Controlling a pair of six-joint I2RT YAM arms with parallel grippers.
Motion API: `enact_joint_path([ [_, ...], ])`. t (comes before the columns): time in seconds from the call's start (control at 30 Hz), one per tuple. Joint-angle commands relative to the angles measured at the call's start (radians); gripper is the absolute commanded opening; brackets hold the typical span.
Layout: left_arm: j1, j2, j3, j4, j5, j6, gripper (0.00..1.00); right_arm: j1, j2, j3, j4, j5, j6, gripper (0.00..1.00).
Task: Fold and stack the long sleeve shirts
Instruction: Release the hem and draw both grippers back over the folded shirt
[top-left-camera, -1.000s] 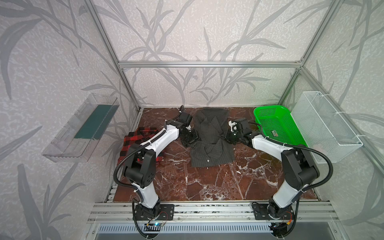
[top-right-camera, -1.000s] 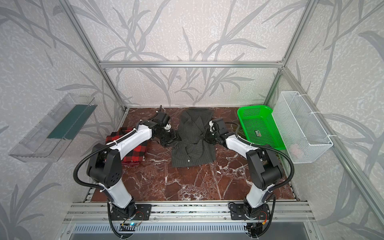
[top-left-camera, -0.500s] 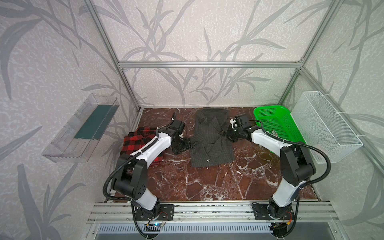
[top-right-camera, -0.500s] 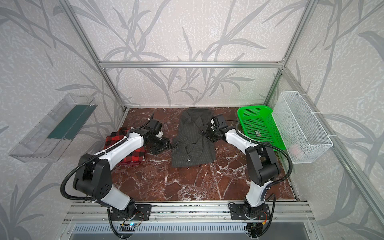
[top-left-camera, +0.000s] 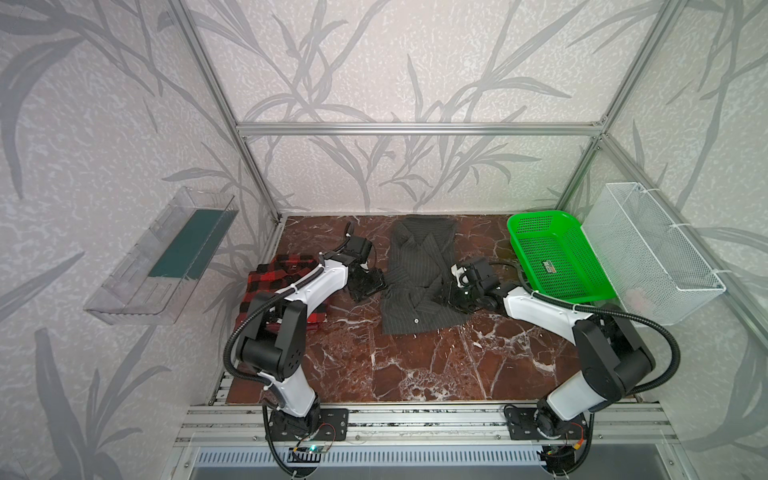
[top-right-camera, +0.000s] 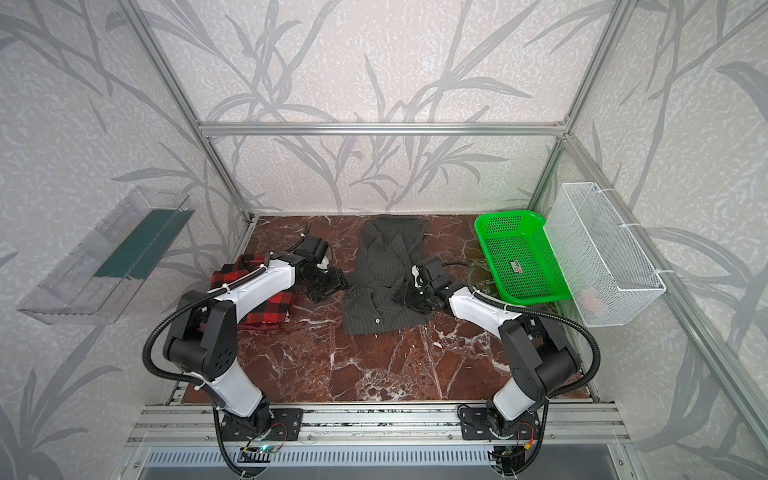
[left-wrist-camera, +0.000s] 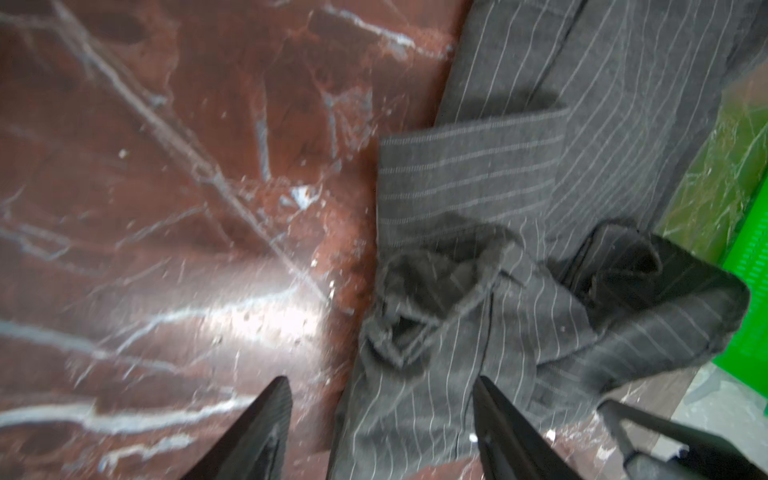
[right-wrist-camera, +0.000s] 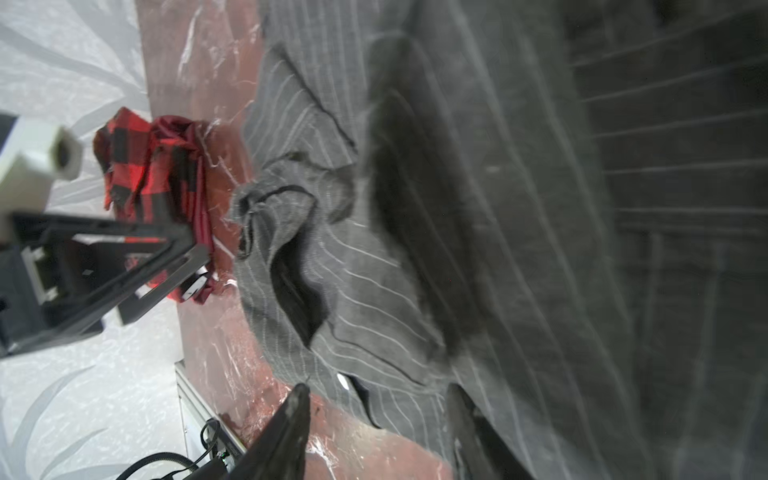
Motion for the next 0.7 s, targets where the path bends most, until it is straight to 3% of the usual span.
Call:
enact_joint_path([
  [0.0, 0.0, 0.04, 0.062, 0.03, -0.021, 0.0, 0.7, -0.01, 0.048, -0.017, 0.09, 0.027, 0.021, 0.52],
  [0.3, 0.0, 0.17, 0.147, 0.03, -0.053, 0.027, 0.68, -0.007, 0.095, -0.003, 0.104, 0.042, 0.007, 0.47],
  [0.67, -0.04, 0.24, 0.262, 0.034, -0.047, 0.037, 0.5, -0.005, 0.124, -0.001, 0.193, -0.034, 0.027, 0.15],
])
